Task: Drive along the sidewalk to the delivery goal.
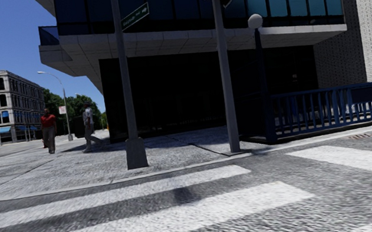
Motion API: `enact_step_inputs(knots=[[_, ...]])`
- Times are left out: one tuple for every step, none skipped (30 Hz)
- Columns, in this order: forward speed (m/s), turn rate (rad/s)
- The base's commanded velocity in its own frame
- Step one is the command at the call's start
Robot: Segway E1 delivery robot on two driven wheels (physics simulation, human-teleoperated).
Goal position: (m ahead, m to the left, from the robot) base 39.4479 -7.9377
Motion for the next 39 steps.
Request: enact_step_inputs(knots=[[2.00, 0.00], [2.00, 0.00], [2.00, 0.00], [2.00, 0.00], [2.00, 0.00], [2.00, 0.00], [2.00, 0.00], [2.00, 0.00], [2.00, 0.00], [2.00, 0.00], [2.00, 0.00], [2.00, 0.00], [2.00, 0.00], [2.00, 0.00], [2.00, 0.00], [2.00, 0.00], [2.00, 0.00], [2.00, 0.00], [2.00, 0.00], [2.00, 0.00], [2.00, 0.00], [2.00, 0.00], [2.00, 0.00], [2.00, 0.00], [2.00, 0.00], [2.00, 0.00], [2.00, 0.00], [2.00, 0.00], [2.00, 0.00], [2.00, 0.00], [2.00, 0.00], [2.00, 0.00], [1.91, 0.00], [1.91, 0.00], [1.81, 0.00], [1.64, 0.00], [1.64, 0.00], [1.54, 0.00], [1.45, 0.00]])
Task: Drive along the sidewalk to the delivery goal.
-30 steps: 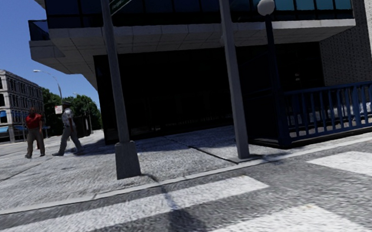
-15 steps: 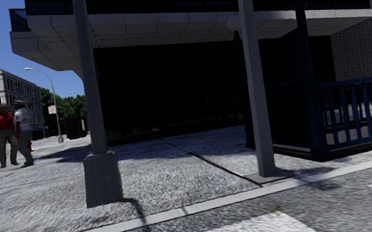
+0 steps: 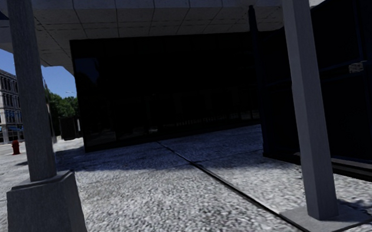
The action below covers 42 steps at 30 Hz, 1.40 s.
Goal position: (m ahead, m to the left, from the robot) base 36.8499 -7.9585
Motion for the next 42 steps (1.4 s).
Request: enact_step_inputs(knots=[[1.40, 0.00], [1.40, 0.00], [1.38, 0.00], [1.37, 0.00], [1.37, 0.00], [1.36, 0.00], [1.36, 0.00], [1.36, 0.00], [1.36, 0.00], [1.36, 0.00], [1.36, 0.00], [1.36, 0.00], [1.36, 0.00], [1.36, 0.00], [1.36, 0.00], [1.36, 0.00], [1.36, 0.00], [1.36, 0.00], [1.36, 0.00], [1.36, 0.00], [1.36, 0.00], [1.36, 0.00], [1.36, 0.00], [1.36, 0.00], [1.36, 0.00], [1.36, 0.00], [1.36, 0.00], [1.36, 0.00], [1.36, 0.00], [1.36, 0.00], [1.36, 0.00], [1.36, 0.00], [1.36, 0.00], [1.36, 0.00], [1.36, 0.00], [1.36, 0.00], [1.36, 0.00], [1.36, 0.00], [1.36, 0.00], [1.36, 0.00], [1.36, 0.00], [1.36, 0.00]])
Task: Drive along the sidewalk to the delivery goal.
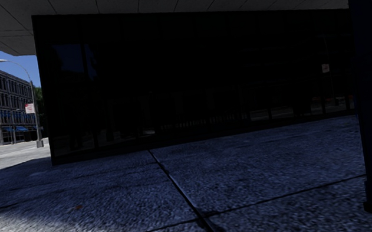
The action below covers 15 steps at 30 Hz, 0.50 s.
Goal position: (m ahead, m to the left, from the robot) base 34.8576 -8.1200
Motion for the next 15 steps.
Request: enact_step_inputs(knots=[[1.36, 0.00], [1.34, 0.00], [1.18, 0.00], [1.01, 0.00], [1.01, 0.00], [0.71, 0.00], [0.00, 0.00], [0.00, 0.00], [0.00, 0.00], [0.00, 0.00], [0.00, 0.00], [0.00, 0.00], [0.00, 0.00], [0.00, 0.00], [0.00, 0.00]])
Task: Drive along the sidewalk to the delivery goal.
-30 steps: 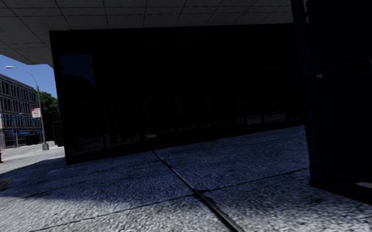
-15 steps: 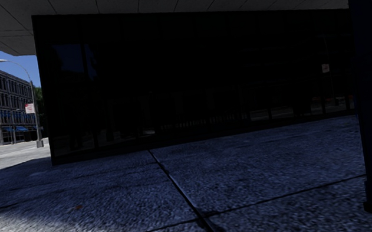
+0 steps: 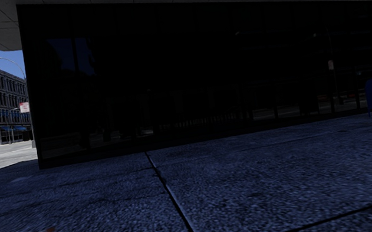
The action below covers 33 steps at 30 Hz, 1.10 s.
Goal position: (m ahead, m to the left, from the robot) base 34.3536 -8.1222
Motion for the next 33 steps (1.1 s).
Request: enact_step_inputs(knots=[[0.00, 0.00], [0.00, 0.00], [0.00, 0.00], [0.00, 0.00], [0.00, 0.00], [0.00, 0.00], [0.00, 0.00], [0.00, 0.00], [0.00, 0.00], [0.00, 0.00], [0.00, 0.00], [0.00, 0.00], [0.00, 0.00], [0.00, 0.00], [0.00, 0.00], [0.00, 0.00], [0.00, 0.00], [0.00, 0.00], [0.00, 0.00], [0.00, 0.00], [0.00, 0.00], [0.00, 0.00], [0.00, 0.00], [0.00, 0.00], [0.00, 0.00], [0.00, 0.00], [0.00, 0.00], [0.00, 0.00], [0.00, 0.00], [0.00, 0.00], [0.00, 0.00], [0.00, 0.00], [0.00, 0.00]])
